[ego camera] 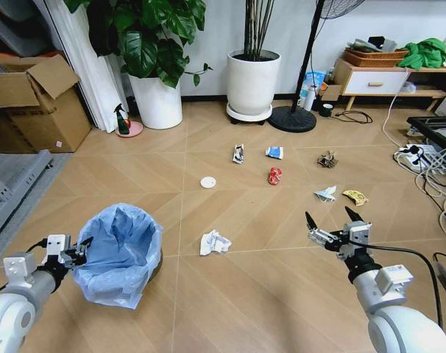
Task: Pick up the trash bin and place the garbage on the floor into it.
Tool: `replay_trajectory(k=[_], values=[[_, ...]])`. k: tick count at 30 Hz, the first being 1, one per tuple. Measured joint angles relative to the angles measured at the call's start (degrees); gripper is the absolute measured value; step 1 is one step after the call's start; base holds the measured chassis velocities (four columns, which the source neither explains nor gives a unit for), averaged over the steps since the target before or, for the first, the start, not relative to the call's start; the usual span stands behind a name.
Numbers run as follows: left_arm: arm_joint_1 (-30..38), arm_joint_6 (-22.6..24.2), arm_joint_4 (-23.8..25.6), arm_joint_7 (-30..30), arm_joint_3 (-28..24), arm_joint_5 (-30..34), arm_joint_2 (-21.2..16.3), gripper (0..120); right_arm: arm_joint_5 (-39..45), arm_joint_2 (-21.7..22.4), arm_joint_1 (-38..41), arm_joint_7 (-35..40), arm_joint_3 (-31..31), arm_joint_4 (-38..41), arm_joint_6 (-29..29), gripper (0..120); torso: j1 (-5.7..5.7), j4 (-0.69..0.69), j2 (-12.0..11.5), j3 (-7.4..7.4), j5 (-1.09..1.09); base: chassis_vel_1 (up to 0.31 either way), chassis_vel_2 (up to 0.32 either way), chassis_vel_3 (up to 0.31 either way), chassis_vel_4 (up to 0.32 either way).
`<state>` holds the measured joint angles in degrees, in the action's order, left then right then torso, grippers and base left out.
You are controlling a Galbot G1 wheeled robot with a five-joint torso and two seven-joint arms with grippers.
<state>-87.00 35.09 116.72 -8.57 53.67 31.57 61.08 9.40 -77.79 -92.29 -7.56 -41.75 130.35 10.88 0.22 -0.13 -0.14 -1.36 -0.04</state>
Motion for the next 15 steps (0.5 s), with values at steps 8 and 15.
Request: replay_trajectory(k=[8,15], values=[[0.1,0.5,1.5,1.6,-1.0,0.0,0.6,0,2.8,2.9,4.3,-0.5,1.8,-4.1,1.1,100,0.01,0.01,0.0,-0.01,0.00,0.000,0.000,0.000,0.000],[2.0,1.2,1.4,2.7,-2.6,1.6,-1.3,0,5.8,10.3,9.9,-2.7,7.7,-12.4,2.5,100,0.01,-0.02,0.0,-0.01,0.00,0.000,0.000,0.000,0.000]])
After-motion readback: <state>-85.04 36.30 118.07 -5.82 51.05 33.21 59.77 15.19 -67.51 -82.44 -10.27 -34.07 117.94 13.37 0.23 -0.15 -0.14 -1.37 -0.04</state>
